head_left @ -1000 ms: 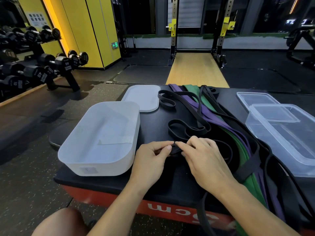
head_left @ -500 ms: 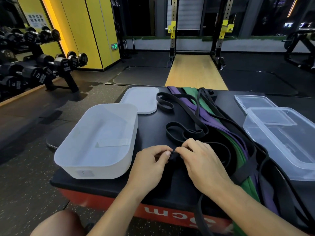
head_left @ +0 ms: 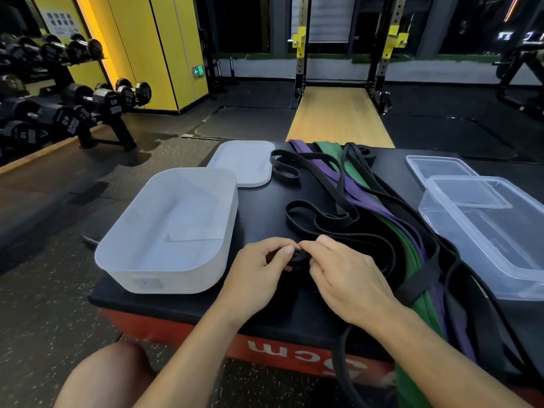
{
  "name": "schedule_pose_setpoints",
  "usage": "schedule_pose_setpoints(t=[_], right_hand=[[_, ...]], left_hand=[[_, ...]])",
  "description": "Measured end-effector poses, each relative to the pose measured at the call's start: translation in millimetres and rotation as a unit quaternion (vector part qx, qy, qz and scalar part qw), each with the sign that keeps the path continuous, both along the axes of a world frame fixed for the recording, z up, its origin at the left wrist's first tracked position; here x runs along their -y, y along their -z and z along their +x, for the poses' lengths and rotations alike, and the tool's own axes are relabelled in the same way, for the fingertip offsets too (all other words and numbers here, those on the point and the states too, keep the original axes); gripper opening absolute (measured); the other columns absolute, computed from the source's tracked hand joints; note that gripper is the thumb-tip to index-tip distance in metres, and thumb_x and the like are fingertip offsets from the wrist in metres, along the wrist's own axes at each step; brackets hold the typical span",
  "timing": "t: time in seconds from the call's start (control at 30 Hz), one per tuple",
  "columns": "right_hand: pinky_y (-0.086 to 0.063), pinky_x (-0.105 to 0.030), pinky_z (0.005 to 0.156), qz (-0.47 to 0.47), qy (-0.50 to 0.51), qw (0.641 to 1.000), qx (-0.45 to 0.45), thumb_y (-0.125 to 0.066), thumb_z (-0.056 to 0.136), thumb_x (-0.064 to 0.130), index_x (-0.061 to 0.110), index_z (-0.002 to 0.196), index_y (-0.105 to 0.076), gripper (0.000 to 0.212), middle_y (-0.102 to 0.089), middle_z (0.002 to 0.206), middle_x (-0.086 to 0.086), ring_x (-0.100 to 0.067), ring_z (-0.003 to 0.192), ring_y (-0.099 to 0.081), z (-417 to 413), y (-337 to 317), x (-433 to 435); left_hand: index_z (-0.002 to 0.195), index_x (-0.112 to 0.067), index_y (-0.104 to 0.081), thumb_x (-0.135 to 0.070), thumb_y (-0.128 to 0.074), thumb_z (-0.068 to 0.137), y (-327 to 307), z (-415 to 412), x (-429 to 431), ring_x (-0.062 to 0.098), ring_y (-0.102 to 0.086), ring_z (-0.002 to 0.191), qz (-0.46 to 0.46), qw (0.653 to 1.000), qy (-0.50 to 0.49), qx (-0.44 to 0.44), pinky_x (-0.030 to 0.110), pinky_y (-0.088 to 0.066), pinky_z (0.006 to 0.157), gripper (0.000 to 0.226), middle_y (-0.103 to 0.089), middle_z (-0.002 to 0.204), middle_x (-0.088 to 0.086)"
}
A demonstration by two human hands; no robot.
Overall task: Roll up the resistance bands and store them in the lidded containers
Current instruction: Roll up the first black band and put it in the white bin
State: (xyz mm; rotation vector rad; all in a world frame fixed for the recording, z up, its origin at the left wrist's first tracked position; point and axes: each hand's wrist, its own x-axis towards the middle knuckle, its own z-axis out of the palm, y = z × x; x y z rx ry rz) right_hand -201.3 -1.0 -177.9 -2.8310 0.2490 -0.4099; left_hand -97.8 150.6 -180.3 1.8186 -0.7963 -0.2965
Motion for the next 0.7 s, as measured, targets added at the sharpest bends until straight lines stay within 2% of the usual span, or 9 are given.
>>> schedule_pose_setpoints(t=[0.1, 0.23, 0.37, 0.5, 0.7], right_hand=[[-0.05, -0.034, 0.077, 0.008, -0.014, 1.0, -0.007, -0.035, 0.102, 0.04, 0.039, 0.135, -0.048, 0.035, -0.05, 0.102, 0.014, -0.009, 0.093, -0.056, -2, -3, 0], [-0.047, -0.032, 0.076, 0.014, -0.035, 0.999, -0.021, -0.033, 0.102, 0.054, 0.042, 0.138, -0.045, 0.041, -0.049, 0.102, 0.015, -0.007, 0.095, -0.055, -4, -3, 3], [-0.053, -0.033, 0.078, 0.029, -0.016, 0.999, 0.033, -0.043, 0.1, 0.05, 0.042, 0.133, -0.053, 0.035, -0.057, 0.105, 0.018, -0.006, 0.098, -0.059, -4, 2, 4], [-0.056, -0.034, 0.078, 0.046, -0.002, 0.994, 0.095, -0.058, 0.096, 0.042, 0.039, 0.115, -0.059, 0.019, -0.066, 0.105, 0.022, 0.0, 0.101, -0.061, -7, 5, 1], [-0.054, -0.032, 0.076, 0.067, -0.016, 0.991, 0.111, -0.059, 0.098, 0.035, 0.039, 0.118, -0.06, 0.021, -0.061, 0.102, 0.023, 0.002, 0.094, -0.058, -5, 8, 5]], left_hand=[[0.099, -0.037, -0.075, -0.023, -0.055, 0.107, 0, 1, -1, 0.001, -0.07, 0.087, -0.001, 1.0, 0.005, 0.002, 0.015, -0.05, 0.084, 0.025, -0.076, 0.093, -0.021], [0.099, -0.034, -0.071, -0.024, -0.05, 0.11, 1, 1, -2, 0.003, -0.069, 0.091, 0.01, 1.0, 0.018, 0.012, 0.014, -0.048, 0.084, 0.026, -0.073, 0.094, -0.02], [0.099, -0.033, -0.068, -0.026, -0.045, 0.112, 1, 0, 0, 0.002, -0.066, 0.09, 0.01, 0.999, 0.027, 0.02, 0.01, -0.045, 0.08, 0.028, -0.07, 0.095, -0.018], [0.096, -0.035, -0.065, -0.03, -0.041, 0.112, 2, 0, 2, 0.005, -0.065, 0.09, 0.028, 0.999, 0.031, 0.028, 0.017, -0.046, 0.081, 0.029, -0.067, 0.088, -0.019], [0.098, -0.031, -0.071, -0.025, -0.053, 0.108, -1, 3, 1, 0.003, -0.07, 0.092, -0.001, 0.999, 0.033, -0.004, 0.014, -0.048, 0.083, 0.022, -0.073, 0.092, -0.018]])
